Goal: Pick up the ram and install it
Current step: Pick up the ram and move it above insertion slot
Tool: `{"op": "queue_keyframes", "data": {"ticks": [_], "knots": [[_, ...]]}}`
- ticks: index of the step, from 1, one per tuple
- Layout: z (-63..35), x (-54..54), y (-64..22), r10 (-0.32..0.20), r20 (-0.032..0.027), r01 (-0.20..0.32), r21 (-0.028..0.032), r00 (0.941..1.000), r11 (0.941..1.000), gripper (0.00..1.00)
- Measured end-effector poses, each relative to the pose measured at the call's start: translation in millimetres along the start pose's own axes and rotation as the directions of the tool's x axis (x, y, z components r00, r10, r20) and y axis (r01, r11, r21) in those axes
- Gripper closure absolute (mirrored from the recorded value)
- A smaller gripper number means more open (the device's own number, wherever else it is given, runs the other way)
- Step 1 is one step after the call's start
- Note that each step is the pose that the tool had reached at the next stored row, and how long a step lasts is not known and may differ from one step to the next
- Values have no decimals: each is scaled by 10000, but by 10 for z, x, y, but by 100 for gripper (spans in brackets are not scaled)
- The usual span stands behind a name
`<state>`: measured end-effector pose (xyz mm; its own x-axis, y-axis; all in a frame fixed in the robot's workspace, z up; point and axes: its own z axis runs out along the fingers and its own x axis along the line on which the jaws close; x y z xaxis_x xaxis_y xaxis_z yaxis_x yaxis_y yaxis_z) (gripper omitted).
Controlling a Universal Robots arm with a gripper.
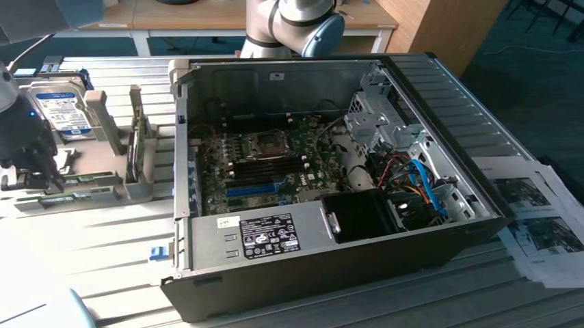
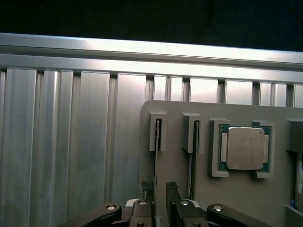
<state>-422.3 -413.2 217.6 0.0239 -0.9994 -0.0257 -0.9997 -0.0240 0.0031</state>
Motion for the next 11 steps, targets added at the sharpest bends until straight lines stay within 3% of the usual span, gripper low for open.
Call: {"op": "queue_keyframes", "data": {"ticks": [11], "knots": [[0, 2, -130, 3, 1, -3, -18, 10000, 10000, 75]]}}
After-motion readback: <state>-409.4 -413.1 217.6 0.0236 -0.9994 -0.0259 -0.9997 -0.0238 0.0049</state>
